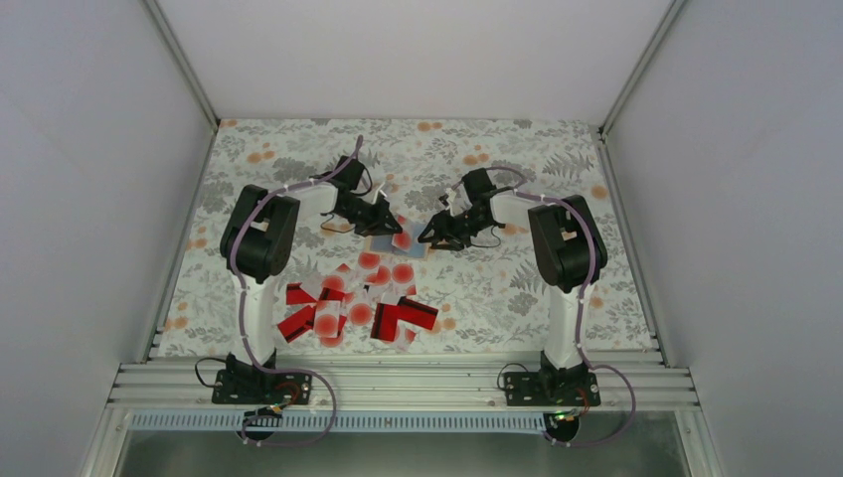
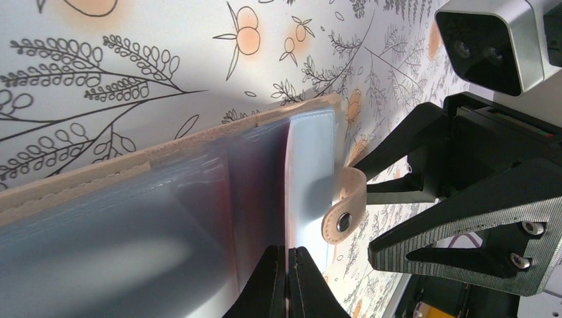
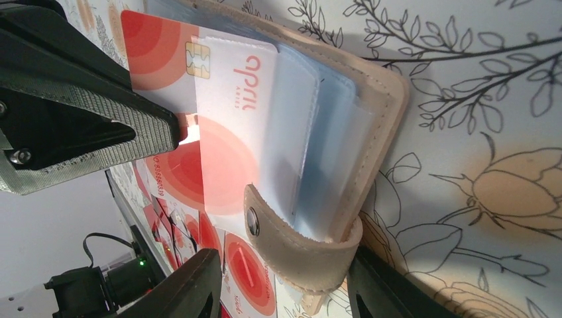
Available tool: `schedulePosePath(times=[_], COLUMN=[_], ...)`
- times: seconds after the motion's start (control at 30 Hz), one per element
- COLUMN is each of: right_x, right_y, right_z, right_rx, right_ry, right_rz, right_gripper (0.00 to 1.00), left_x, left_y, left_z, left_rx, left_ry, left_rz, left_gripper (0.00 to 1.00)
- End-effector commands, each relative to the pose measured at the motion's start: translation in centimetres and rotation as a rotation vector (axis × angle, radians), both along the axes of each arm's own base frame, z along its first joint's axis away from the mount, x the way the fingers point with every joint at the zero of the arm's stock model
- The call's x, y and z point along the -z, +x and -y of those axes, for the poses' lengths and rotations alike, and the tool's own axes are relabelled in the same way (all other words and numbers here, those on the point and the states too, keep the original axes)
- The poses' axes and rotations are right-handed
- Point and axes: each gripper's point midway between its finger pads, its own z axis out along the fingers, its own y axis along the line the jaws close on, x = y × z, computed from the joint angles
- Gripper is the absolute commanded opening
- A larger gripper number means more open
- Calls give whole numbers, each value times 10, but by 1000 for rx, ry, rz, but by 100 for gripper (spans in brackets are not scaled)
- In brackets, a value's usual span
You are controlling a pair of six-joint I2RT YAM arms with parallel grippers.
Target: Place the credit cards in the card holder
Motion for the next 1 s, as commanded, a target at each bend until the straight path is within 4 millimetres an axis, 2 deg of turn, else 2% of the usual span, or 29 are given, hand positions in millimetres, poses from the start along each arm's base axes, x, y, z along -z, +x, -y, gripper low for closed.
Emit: schedulePosePath(times=[0.0,0.47,0.97], right_x=[34,32,32], right_y=[-19,-15,-18], right_z=[7,4,2], right_rx=[0,4,-2], right_ry=[-99,-98,-99], right_rz=[-64,-59,-61], right_gripper=[49,49,48], left_x=[7,11,11], left_y=[-4,-18,-14], left_z=[3,9,13], left_rx=[9,26,-12], left_ry=[-1,-5,-4], left_rz=[-16,-40,-33], left_gripper=[2,2,2])
